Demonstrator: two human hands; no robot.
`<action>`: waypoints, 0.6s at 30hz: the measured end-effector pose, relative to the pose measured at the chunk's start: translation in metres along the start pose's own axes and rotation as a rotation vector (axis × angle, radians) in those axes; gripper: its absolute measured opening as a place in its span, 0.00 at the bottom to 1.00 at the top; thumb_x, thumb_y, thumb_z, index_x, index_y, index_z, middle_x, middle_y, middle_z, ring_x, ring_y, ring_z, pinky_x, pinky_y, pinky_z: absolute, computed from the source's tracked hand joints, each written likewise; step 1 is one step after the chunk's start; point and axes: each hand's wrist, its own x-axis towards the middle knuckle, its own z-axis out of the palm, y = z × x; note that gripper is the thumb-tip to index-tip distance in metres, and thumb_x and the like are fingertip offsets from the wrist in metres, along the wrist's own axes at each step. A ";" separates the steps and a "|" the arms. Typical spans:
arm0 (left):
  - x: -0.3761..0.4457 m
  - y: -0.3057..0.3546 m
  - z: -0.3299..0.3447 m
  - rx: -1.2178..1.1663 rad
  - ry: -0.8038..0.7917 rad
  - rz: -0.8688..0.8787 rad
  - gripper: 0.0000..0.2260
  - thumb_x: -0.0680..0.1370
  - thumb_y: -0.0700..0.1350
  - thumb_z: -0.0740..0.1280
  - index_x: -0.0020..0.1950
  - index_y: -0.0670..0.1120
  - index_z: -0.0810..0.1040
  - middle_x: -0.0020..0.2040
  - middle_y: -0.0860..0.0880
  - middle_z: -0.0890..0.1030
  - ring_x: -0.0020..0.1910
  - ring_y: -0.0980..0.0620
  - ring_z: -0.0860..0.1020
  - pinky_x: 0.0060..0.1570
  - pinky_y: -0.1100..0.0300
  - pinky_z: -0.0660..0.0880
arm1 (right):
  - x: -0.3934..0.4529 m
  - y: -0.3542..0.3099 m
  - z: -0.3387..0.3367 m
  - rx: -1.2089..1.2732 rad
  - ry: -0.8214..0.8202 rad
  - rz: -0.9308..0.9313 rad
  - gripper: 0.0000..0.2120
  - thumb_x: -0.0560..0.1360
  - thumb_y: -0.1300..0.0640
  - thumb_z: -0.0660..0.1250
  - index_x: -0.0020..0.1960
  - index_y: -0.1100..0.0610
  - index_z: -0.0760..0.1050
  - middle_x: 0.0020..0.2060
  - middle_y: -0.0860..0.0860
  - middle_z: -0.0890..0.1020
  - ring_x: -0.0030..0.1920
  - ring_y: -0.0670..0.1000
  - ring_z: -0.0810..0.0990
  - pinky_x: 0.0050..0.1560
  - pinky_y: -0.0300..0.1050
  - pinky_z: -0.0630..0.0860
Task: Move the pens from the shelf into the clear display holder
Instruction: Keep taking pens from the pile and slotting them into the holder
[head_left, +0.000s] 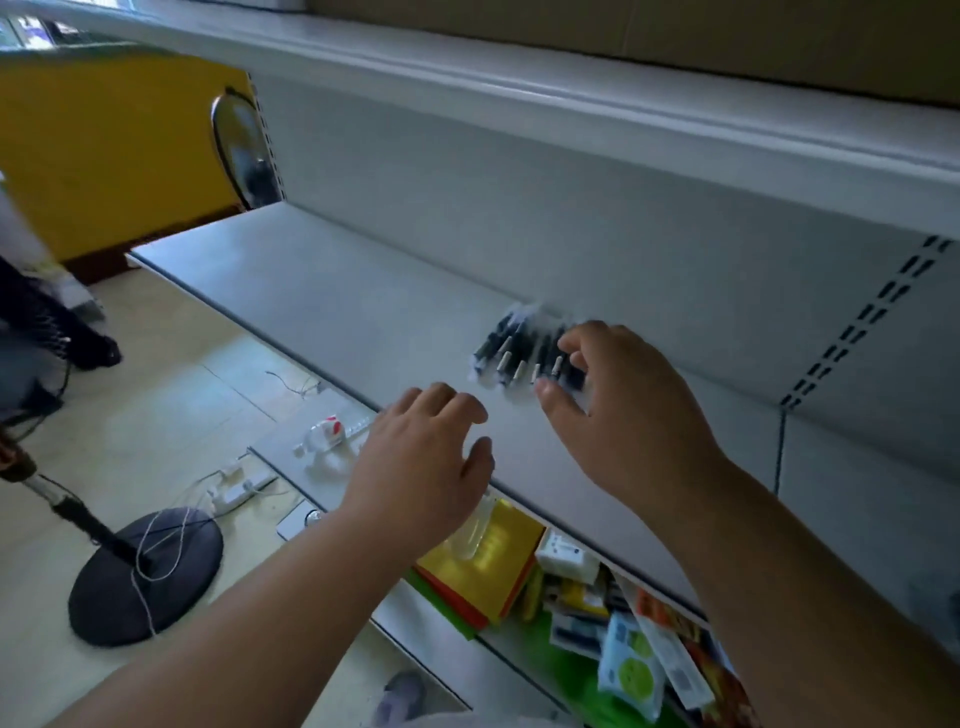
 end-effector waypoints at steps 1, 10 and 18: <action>0.012 -0.006 0.002 -0.007 -0.012 0.018 0.15 0.78 0.55 0.58 0.60 0.52 0.78 0.55 0.53 0.78 0.56 0.49 0.75 0.56 0.51 0.74 | 0.007 0.000 0.004 -0.010 0.016 0.017 0.16 0.76 0.46 0.67 0.60 0.52 0.72 0.53 0.49 0.78 0.52 0.49 0.76 0.53 0.47 0.75; 0.116 -0.066 0.031 -0.073 -0.090 0.140 0.13 0.77 0.54 0.65 0.58 0.51 0.77 0.53 0.51 0.79 0.56 0.46 0.76 0.56 0.52 0.70 | 0.047 -0.016 0.038 -0.096 0.116 0.226 0.14 0.77 0.46 0.67 0.58 0.51 0.72 0.50 0.48 0.76 0.50 0.49 0.75 0.49 0.45 0.74; 0.152 -0.088 0.039 0.003 -0.310 0.290 0.26 0.75 0.65 0.64 0.67 0.52 0.74 0.63 0.50 0.74 0.65 0.46 0.70 0.63 0.53 0.66 | 0.060 -0.031 0.058 -0.109 0.176 0.375 0.16 0.76 0.47 0.67 0.61 0.52 0.72 0.52 0.49 0.76 0.49 0.49 0.76 0.49 0.47 0.75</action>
